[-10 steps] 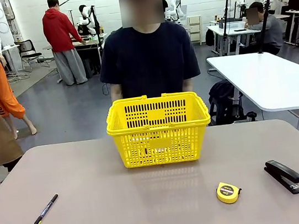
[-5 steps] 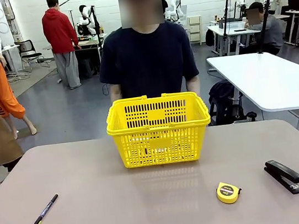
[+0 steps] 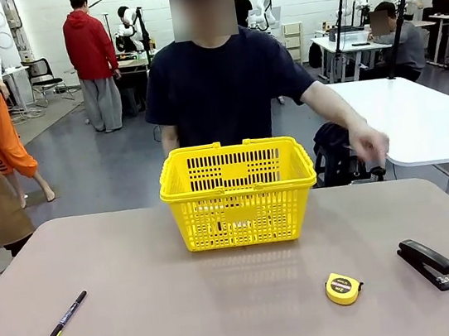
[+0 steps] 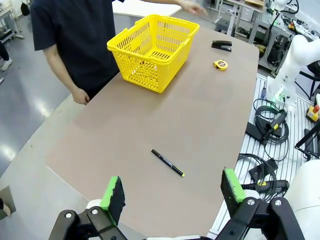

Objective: Place the items the person wants into the basket.
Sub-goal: Pick up the item the person points to and place it in the Market Basket.

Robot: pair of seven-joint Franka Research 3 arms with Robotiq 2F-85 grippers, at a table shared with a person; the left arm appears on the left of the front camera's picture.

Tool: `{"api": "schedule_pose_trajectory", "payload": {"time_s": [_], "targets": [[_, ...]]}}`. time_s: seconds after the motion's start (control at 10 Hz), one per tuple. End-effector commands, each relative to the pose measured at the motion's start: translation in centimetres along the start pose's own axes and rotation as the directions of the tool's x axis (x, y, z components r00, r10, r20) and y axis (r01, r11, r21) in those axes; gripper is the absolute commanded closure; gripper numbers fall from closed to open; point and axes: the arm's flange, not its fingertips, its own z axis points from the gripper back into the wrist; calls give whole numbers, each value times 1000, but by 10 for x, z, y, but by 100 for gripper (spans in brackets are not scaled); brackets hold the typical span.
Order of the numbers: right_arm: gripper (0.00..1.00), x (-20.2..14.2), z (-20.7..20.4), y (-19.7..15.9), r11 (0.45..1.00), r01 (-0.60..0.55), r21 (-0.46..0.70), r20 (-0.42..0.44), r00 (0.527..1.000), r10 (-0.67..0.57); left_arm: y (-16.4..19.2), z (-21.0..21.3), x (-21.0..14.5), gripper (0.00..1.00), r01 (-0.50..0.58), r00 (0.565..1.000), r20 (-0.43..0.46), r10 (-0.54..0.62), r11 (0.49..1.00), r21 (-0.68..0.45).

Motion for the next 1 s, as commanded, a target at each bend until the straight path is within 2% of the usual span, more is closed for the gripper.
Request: {"api": "schedule_pose_trajectory", "payload": {"time_s": [0.0,0.5,0.6,0.7,0.8,0.9], "targets": [[0,2,-1,0,1000,-13,25,26,1000,12,1,2,-1,0,23,1000,9,-23,1000,-7],[0,2,-1,0,1000,-13,25,26,1000,12,1,2,-1,0,23,1000,9,-23,1000,-7],[0,0,0,0,1000,0,0,0,1000,0,1,2,-1,0,23,1000,9,-23,1000,-7],[0,29,-31,17,993,73,-90,-149,985,-86,1,2,-1,0,23,1000,9,-23,1000,-7],[0,55,-56,27,983,110,-145,-282,948,-148,1,2,-1,0,23,1000,9,-23,1000,-7],[0,74,-80,30,969,145,-202,-380,900,-214,1,2,-1,0,23,1000,9,-23,1000,-7]]}}
